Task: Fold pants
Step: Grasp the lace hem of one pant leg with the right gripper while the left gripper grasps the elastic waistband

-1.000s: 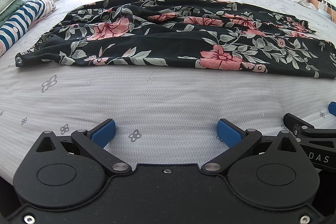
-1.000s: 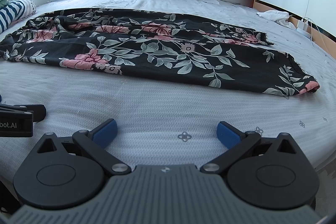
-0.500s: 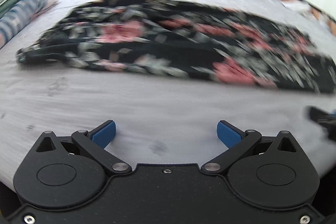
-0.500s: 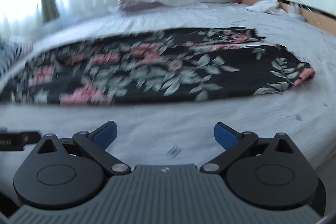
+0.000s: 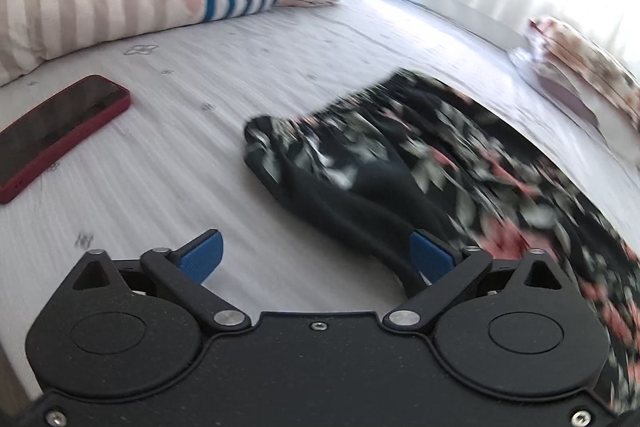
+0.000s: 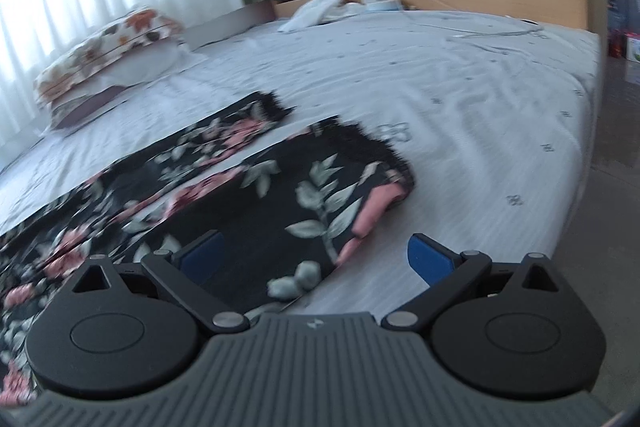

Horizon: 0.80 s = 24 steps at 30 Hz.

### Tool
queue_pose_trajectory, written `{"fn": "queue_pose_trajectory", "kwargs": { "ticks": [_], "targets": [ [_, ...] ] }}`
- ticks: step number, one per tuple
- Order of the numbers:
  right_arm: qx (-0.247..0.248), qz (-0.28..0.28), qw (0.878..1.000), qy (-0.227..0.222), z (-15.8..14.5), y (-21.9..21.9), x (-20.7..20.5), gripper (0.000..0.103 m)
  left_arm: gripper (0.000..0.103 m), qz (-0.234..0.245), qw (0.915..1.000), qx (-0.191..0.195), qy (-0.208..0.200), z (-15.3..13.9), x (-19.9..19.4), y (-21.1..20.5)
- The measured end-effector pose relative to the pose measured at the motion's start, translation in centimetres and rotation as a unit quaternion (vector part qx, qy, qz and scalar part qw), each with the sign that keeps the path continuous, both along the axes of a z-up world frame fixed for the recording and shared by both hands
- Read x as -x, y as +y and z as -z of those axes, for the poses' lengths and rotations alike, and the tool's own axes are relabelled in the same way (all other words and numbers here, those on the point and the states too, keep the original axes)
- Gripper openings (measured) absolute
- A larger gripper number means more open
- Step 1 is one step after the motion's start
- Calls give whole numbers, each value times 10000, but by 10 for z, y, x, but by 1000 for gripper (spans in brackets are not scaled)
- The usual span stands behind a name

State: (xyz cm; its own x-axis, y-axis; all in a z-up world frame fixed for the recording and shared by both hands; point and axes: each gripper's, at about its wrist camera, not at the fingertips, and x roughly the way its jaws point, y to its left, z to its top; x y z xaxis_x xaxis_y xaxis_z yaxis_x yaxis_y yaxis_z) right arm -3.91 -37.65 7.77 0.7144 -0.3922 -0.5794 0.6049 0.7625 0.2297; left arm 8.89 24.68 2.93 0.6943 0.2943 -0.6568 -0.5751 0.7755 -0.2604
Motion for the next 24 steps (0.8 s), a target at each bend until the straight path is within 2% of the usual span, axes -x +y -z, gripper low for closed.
{"fn": "queue_pose_trajectory", "kwargs": {
  "ticks": [4, 10, 12, 14, 15, 17, 18, 19, 20, 22, 24],
  "targets": [
    [-214, 407, 9989, 129, 9, -22, -9, 94, 87, -208, 9993, 305, 50, 15, -21, 17],
    [-526, 543, 9970, 177, 22, -42, -17, 82, 87, -494, 9971, 468, -355, 27, -34, 30],
    [-516, 569, 9970, 124, 23, -45, -20, 75, 78, -542, 9973, 366, -329, 27, -39, 28],
    [-475, 531, 9974, 111, 22, -48, -27, 66, 43, -608, 9978, 168, -198, 26, -44, 25],
    [-484, 520, 9974, 120, 22, -50, -31, 61, 36, -652, 9978, 82, -124, 26, -46, 24],
    [-615, 479, 9969, 126, 22, -55, -38, 38, 18, -678, 9976, 19, -99, 27, -48, 25],
    [-663, 477, 9966, 138, 23, -57, -41, 32, 14, -654, 9978, 54, -131, 27, -48, 26],
    [-650, 483, 9966, 173, 22, -59, -43, 22, 5, -645, 9977, 88, -167, 26, -48, 27],
    [-612, 474, 9968, 194, 20, -60, -44, 13, 4, -630, 9978, 88, -199, 24, -46, 28],
    [-515, 442, 9975, 188, 15, -61, -45, 10, 3, -681, 9974, -109, -197, 17, -42, 27],
    [-195, 458, 9985, 245, 6, -59, -43, 8, 3, -691, 9966, -377, -221, 9, -36, 24]
  ]
}}
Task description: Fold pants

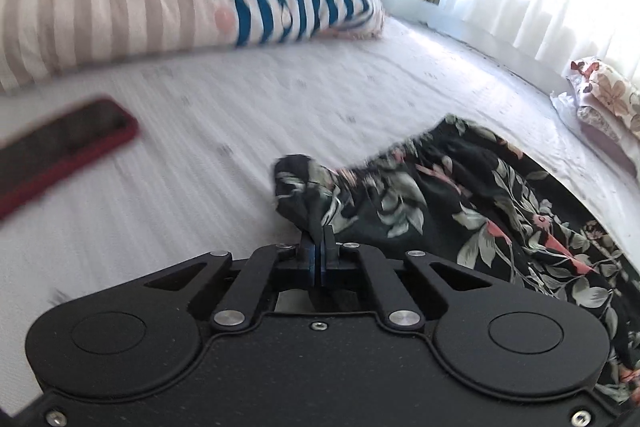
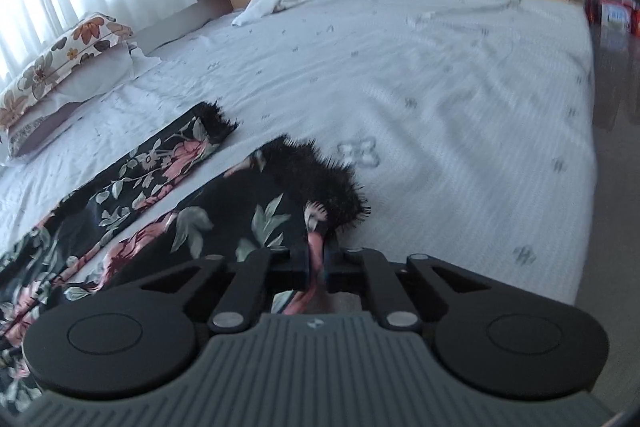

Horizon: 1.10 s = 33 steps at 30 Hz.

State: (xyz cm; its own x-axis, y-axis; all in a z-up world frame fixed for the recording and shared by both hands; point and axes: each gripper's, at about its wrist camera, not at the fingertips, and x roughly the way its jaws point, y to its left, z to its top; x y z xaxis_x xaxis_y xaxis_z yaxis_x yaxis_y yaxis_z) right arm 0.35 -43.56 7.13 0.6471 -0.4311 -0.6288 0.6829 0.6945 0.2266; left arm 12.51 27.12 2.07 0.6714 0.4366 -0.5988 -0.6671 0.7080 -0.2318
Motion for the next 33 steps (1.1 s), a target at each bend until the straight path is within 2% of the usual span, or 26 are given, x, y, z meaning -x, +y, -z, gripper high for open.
{"fn": "queue_pose_trajectory", "kwargs": {
  "ticks": [2, 7, 16, 26, 33],
  "targets": [
    [289, 32, 9996, 67, -9, 0, 3, 8, 3, 39, 9999, -90, -80, -9, 7, 1],
    [474, -5, 9988, 79, -21, -6, 17, 5, 3, 220, 9989, -402, -16, -30, 25, -8],
    [404, 77, 9991, -87, -36, -16, 50, 4, 3, 320, 9976, -602, -74, -58, 75, -14],
    [308, 145, 9994, -58, -32, -23, 79, 4, 3, 345, 9978, -558, 66, -58, 120, -8],
    [234, 236, 9994, 70, -24, -28, 88, 4, 3, 361, 9970, -594, 342, -48, 128, -9]
  ]
}}
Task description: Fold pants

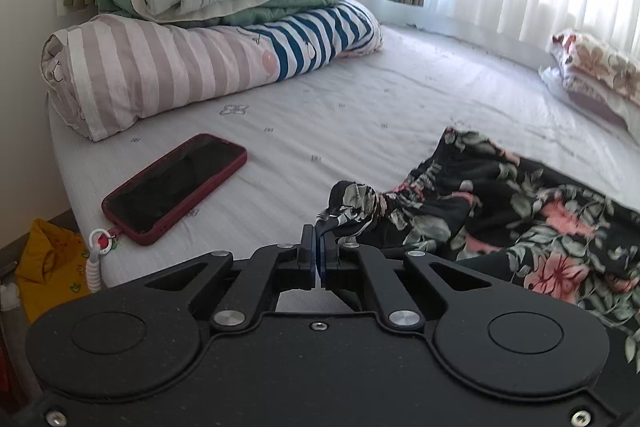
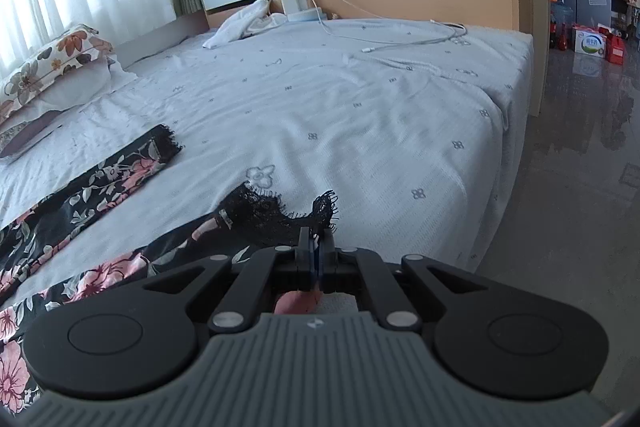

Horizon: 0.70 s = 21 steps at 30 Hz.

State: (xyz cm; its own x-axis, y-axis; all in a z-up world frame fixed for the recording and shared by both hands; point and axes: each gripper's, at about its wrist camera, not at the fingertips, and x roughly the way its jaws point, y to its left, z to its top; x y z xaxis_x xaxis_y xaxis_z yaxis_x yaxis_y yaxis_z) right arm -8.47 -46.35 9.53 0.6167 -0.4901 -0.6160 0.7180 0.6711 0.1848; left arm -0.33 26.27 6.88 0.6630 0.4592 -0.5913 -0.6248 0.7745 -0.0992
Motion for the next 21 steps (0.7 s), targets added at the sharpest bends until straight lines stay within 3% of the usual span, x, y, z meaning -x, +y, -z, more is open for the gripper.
{"fn": "queue_pose_trajectory", "kwargs": {
  "ticks": [10, 18, 21],
  "targets": [
    [-23, 65, 9999, 131, 8, -5, -1, 5, 3, -63, 9999, -105, 109, 6, 1, 1],
    [-46, 43, 9993, 378, 20, -6, -7, 5, 3, -135, 9987, -156, 460, 25, 6, 1],
    [-42, -49, 9986, 517, 24, -6, -9, 12, 12, -184, 9980, -16, 612, 31, 5, 3]
  ]
}}
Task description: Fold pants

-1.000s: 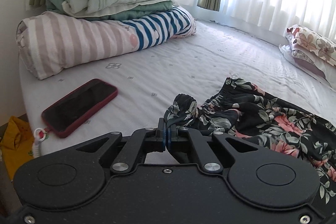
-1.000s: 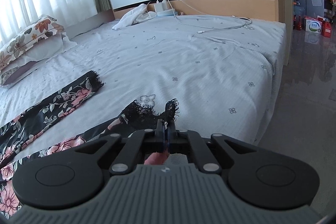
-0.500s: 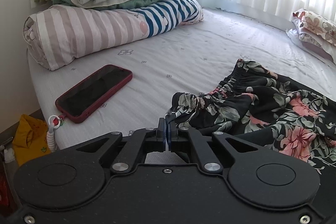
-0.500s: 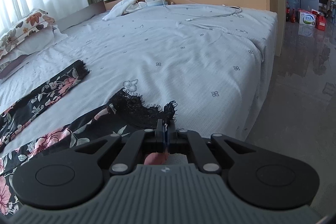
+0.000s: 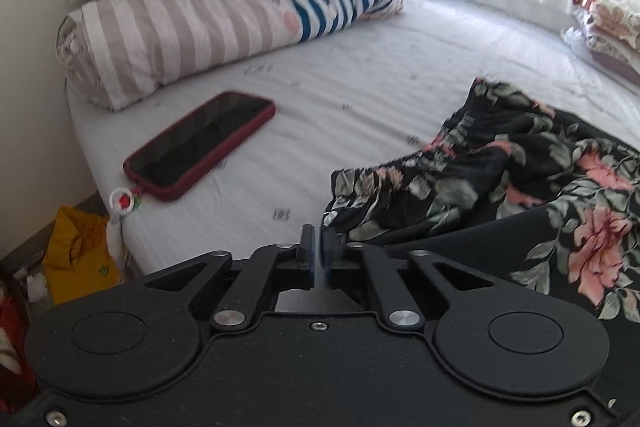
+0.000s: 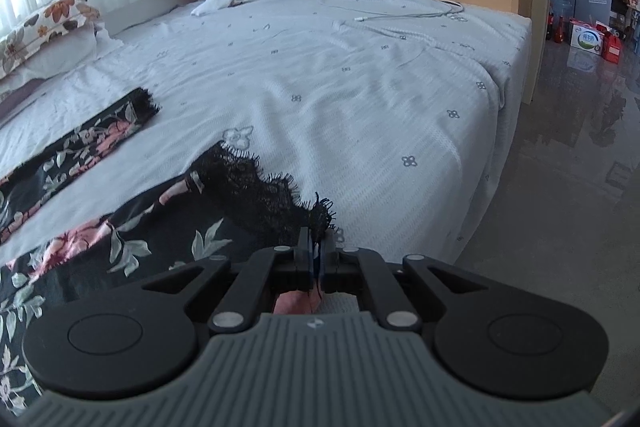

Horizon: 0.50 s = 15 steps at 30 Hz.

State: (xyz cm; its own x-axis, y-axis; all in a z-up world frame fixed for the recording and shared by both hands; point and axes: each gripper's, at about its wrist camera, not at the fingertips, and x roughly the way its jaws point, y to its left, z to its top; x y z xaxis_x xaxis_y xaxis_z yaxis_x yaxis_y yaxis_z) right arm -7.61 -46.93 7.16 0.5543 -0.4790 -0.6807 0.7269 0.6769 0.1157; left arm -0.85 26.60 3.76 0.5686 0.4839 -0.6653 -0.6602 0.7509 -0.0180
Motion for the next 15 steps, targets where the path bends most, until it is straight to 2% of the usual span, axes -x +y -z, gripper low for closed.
{"fn": "queue_pose_trajectory", "kwargs": {
  "ticks": [2, 3, 4, 5, 7, 9, 11, 15],
  "targets": [
    [17, -21, 10000, 12, -2, 1, 1, 26, 24, -64, 10000, -30, -39, -2, 1, -1],
    [8, -53, 10000, 15, -4, 1, 1, 44, 30, -52, 9999, -90, -33, -4, 0, -3],
    [-3, -116, 9999, -5, -7, 2, 1, 51, 44, -10, 9999, -149, -23, -7, 0, -5],
    [-9, -207, 9998, -37, -10, 3, 0, 58, 54, 39, 9998, -195, -28, -10, -1, -7],
    [71, -362, 9993, -75, -18, 10, -1, 64, 57, 147, 9996, -220, -95, -18, -3, -11],
    [183, -473, 9986, -125, -28, 17, -3, 73, 68, 208, 9995, -139, -193, -27, -5, -14],
    [218, -571, 9979, -236, -40, 22, -5, 79, 87, 246, 9990, -63, -378, -37, -6, -15],
    [153, -768, 9959, -464, -63, 29, -13, 90, 96, 437, 9966, -102, -689, -62, -13, -20]
  ]
}}
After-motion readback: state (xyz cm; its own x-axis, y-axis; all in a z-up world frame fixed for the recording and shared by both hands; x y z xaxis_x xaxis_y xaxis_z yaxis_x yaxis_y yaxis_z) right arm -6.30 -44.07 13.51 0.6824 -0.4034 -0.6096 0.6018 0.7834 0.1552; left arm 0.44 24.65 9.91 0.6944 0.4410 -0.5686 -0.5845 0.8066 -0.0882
